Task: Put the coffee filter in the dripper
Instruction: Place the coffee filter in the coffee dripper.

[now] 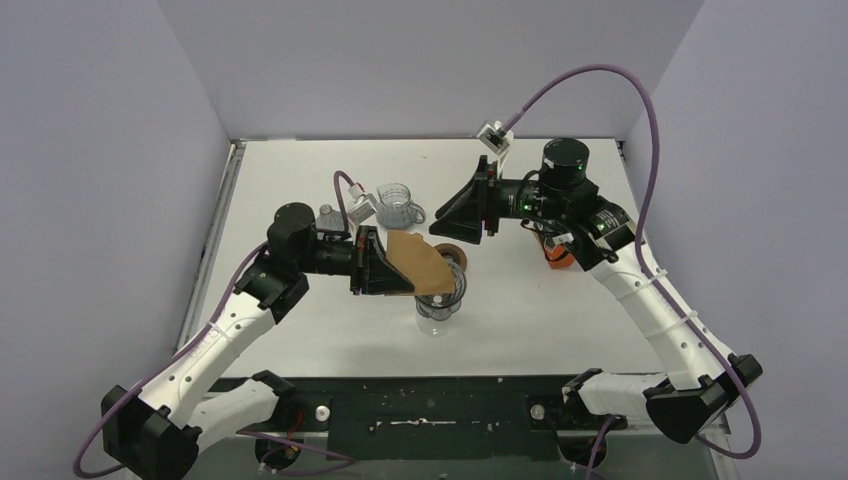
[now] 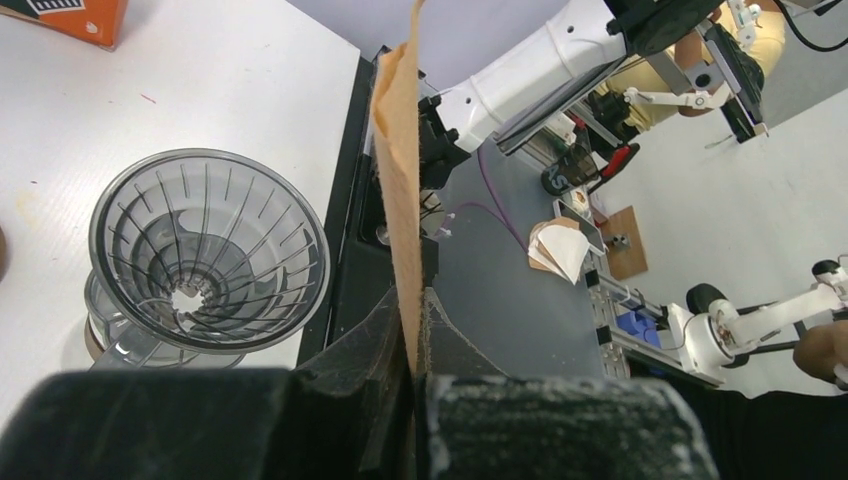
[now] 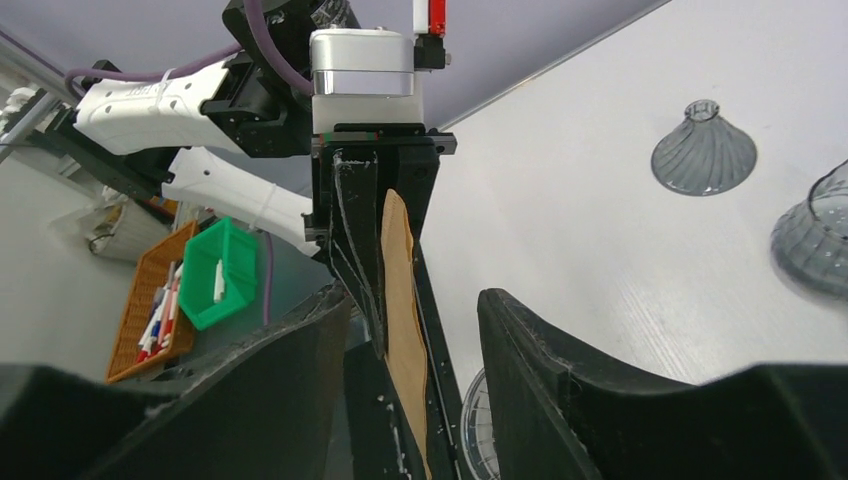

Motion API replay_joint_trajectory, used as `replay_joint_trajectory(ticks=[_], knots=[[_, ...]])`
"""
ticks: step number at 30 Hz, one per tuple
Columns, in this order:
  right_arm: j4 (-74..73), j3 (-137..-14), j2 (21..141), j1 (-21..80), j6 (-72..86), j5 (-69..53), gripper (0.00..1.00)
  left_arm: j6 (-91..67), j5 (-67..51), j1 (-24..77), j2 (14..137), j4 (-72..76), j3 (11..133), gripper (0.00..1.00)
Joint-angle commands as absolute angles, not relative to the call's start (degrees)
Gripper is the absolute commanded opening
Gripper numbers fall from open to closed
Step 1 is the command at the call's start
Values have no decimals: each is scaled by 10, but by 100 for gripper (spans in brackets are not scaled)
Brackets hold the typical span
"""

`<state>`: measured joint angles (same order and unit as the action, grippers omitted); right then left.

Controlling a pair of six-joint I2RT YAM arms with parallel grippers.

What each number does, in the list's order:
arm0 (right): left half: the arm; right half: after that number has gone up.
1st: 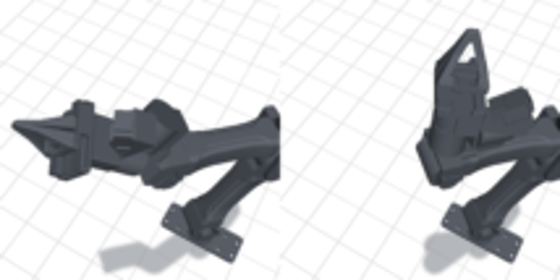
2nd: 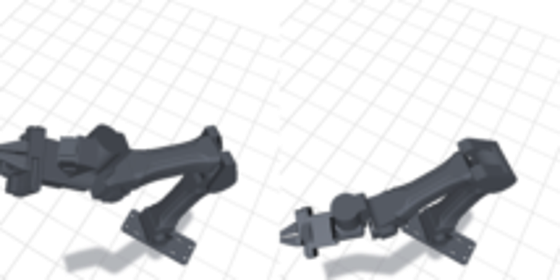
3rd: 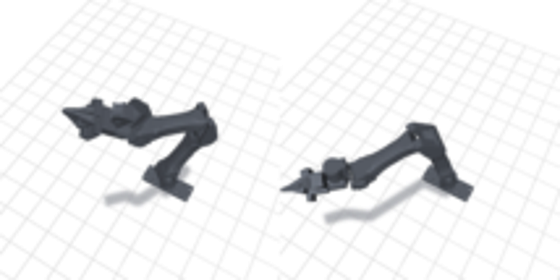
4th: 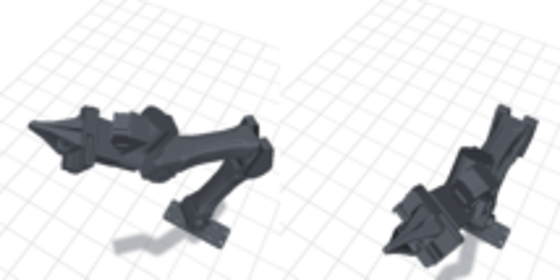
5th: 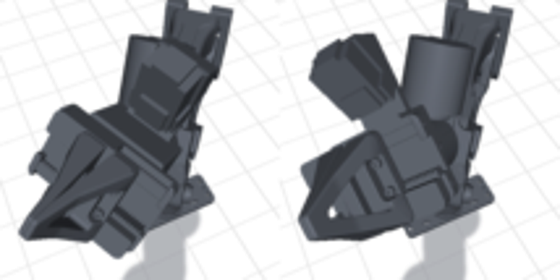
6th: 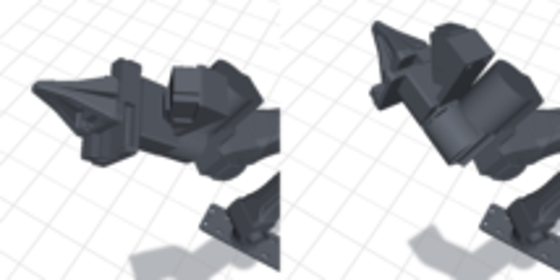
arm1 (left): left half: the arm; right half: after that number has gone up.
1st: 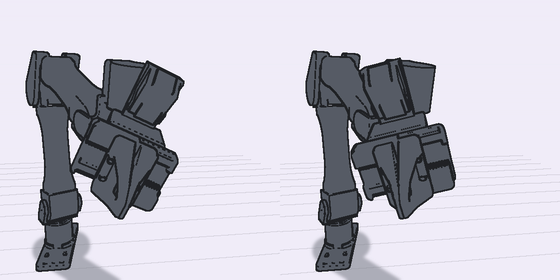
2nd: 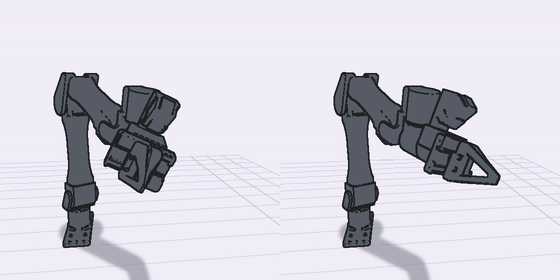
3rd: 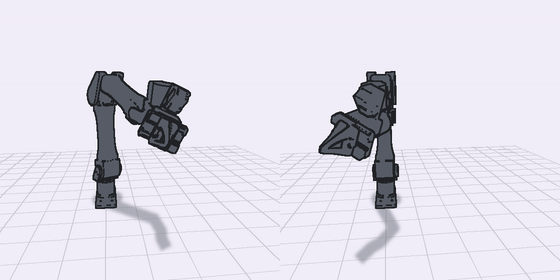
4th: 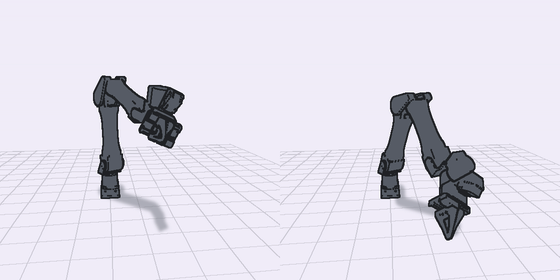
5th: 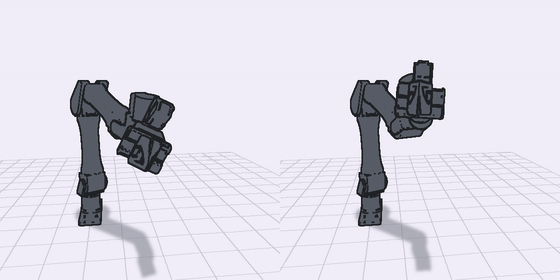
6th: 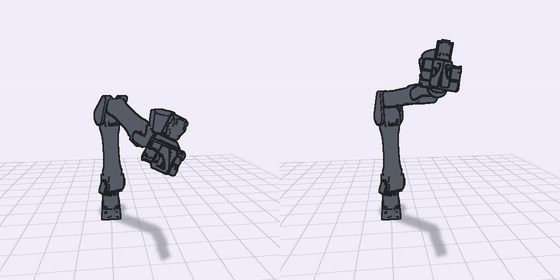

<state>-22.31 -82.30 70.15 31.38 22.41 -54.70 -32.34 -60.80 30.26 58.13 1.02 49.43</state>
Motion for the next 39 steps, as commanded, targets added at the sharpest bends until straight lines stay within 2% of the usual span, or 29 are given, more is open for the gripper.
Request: replay_joint_trajectory(ticks=[1,24,39], knots=[[-198,-834,716,333,254,-583,49,-308,-645,300,585,9,507,0],[-204,-831,729,397,247,-568,41,-308,-638,299,581,1,502,0],[-258,-826,726,411,213,-541,34,-314,-634,299,578,4,515,0]])
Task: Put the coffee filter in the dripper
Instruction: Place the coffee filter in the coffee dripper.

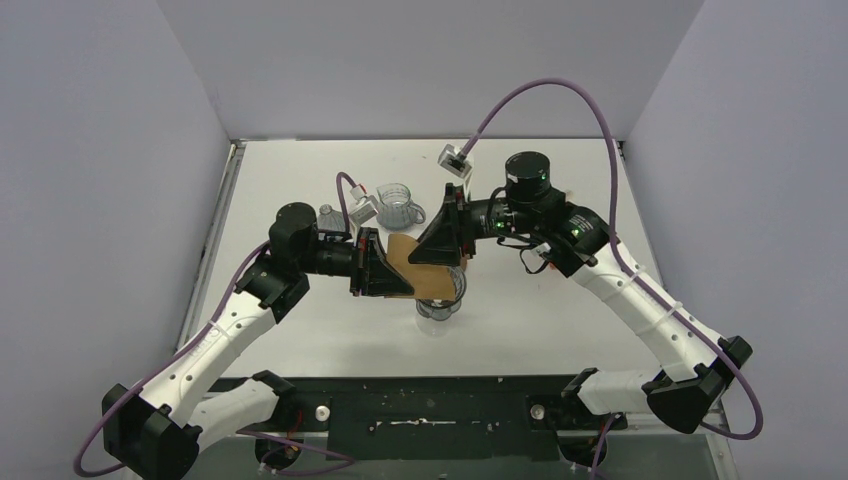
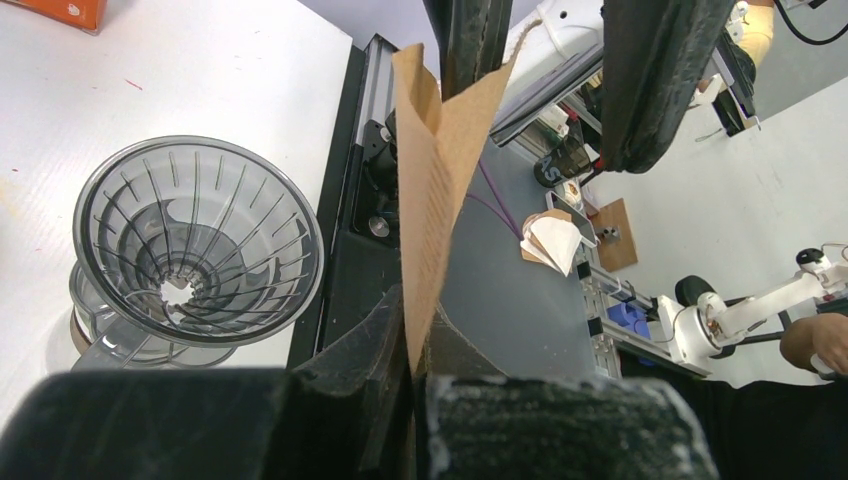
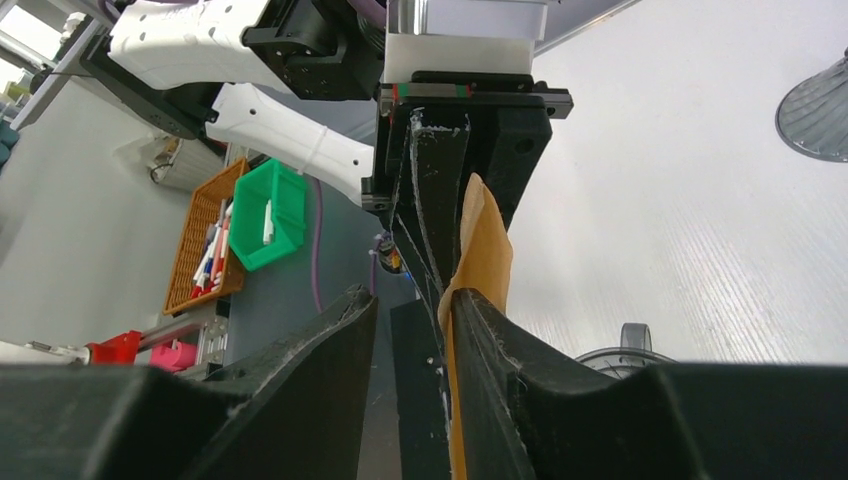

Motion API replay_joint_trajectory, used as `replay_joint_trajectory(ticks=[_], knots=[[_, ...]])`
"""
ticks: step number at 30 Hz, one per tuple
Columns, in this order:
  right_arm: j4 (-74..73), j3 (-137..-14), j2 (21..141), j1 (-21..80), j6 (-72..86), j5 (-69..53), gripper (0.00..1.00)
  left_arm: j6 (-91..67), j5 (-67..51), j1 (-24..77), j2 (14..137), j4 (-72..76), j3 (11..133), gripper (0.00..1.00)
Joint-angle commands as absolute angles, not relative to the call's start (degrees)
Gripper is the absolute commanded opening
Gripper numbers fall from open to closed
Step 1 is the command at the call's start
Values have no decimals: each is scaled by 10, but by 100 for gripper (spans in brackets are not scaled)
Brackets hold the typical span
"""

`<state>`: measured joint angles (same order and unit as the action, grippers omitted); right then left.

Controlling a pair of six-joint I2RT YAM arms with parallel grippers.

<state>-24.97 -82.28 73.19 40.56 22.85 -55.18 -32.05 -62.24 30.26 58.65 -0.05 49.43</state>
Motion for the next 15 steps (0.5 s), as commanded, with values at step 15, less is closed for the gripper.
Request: replay_joint_trajectory(ticks=[15], knots=[[-269,-788,698,420,208,-536,27,-341,-618,299,572,37,524,0]])
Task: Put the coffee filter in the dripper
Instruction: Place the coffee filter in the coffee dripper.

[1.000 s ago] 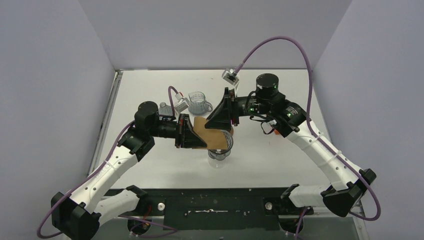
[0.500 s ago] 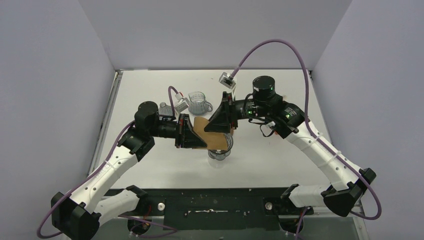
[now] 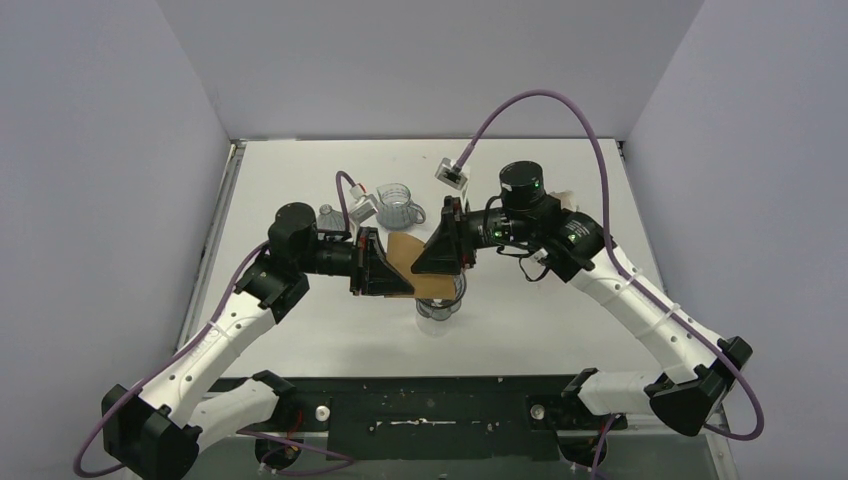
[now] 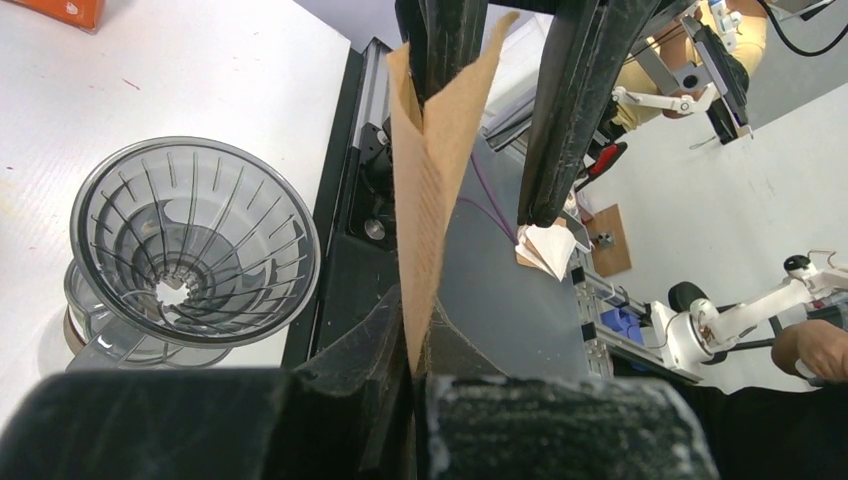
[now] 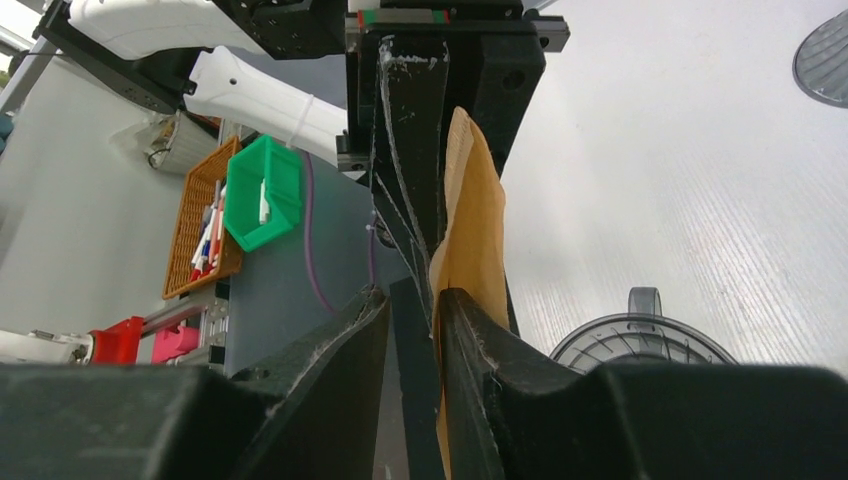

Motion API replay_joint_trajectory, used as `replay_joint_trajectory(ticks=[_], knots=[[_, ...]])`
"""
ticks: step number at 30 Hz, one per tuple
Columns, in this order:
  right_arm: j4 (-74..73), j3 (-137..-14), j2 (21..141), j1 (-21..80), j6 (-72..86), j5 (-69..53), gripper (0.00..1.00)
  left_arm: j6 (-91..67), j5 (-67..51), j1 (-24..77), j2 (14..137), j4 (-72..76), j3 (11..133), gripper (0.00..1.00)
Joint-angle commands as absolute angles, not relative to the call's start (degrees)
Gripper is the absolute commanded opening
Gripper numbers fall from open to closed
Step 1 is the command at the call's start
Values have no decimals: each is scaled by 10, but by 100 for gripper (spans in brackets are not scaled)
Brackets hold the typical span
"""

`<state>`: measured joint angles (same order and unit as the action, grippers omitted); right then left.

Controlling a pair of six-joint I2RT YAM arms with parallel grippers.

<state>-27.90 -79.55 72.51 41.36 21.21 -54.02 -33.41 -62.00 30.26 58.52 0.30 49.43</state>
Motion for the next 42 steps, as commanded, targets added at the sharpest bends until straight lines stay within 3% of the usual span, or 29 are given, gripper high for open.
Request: replay_joint_trajectory(ticks=[1,14,23,30,37,39,42], knots=[[-269,-785,695,421,209,-535,26,-342,-616,299,571,39,524,0],[-270,-753,667,427,210,-515,20,-386,-597,299,560,93,527,0],[-261,-748,649,428,205,-489,0,-425,-609,299,553,142,515,0],[-237,-738,633,439,189,-462,0,-423,-602,299,550,137,510,0],[-243,-736,629,460,123,-429,0,-372,-578,297,543,63,522,39],[-249,-738,630,467,96,-417,0,-335,-561,295,541,12,536,55],[-269,-744,630,481,43,-398,0,-258,-517,293,540,-103,575,66]])
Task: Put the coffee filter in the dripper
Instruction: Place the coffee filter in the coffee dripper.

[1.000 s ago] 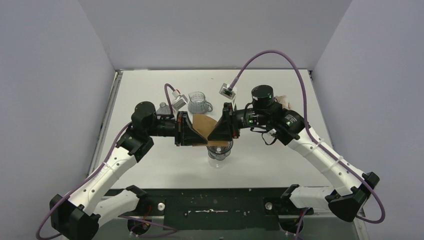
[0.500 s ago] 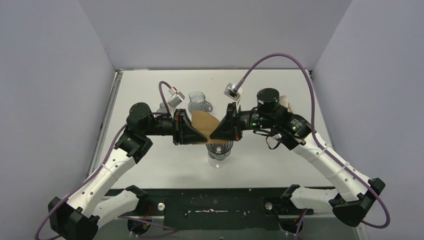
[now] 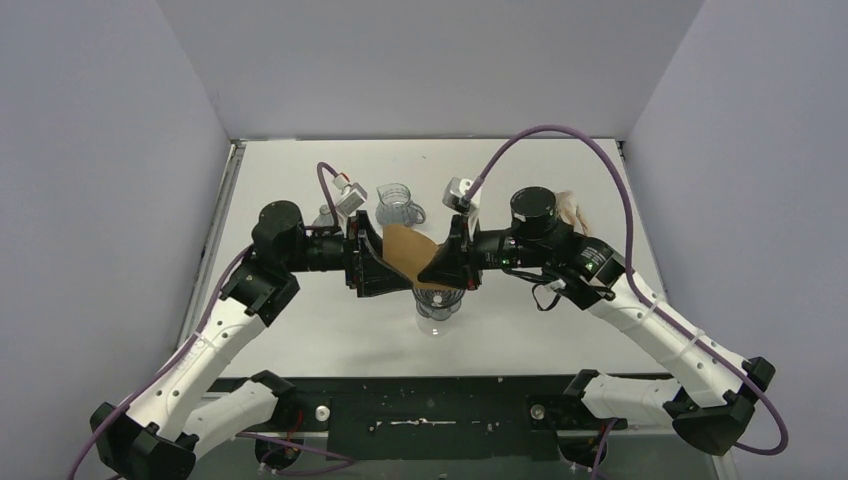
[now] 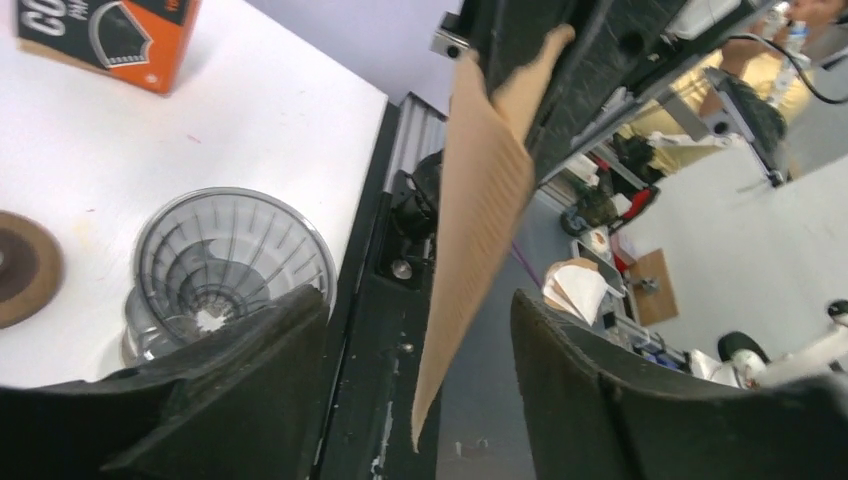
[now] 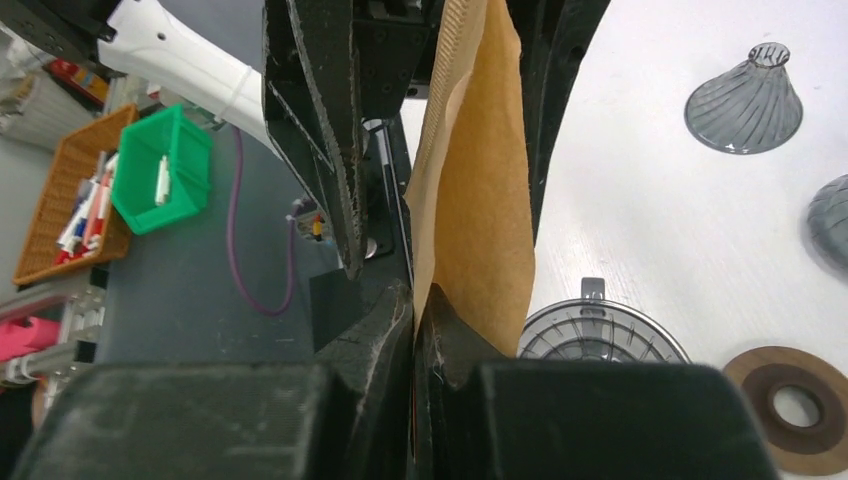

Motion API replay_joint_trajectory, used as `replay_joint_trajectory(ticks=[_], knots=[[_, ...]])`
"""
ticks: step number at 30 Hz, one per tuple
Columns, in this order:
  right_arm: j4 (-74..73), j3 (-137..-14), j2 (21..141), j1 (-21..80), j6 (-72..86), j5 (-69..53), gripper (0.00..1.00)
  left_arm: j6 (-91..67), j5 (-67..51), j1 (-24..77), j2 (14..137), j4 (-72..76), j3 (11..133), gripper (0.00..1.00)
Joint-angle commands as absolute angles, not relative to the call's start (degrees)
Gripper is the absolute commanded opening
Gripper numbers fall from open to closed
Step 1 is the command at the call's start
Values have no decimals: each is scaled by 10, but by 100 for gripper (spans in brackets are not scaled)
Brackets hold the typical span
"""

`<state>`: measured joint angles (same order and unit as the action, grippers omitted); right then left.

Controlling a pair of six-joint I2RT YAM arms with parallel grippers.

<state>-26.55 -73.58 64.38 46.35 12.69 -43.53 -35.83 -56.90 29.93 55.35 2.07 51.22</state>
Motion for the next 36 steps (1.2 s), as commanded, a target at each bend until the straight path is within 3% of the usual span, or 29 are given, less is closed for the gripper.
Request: replay_joint_trajectory(ticks=[1,14,26,33,36], knots=[[-280,-747,631,485,30,-390,0,-241,-500,294,540,-134,587,68],[-364,-763,625,525,-224,-271,0,-113,-396,294,549,-350,730,78],[-434,-800,643,549,-500,-235,0,-57,-353,296,591,-405,835,80],[-465,-830,671,563,-559,-212,0,-48,-346,317,622,-398,845,80],[-477,-845,685,565,-562,-211,0,-28,-262,376,641,-414,863,78]])
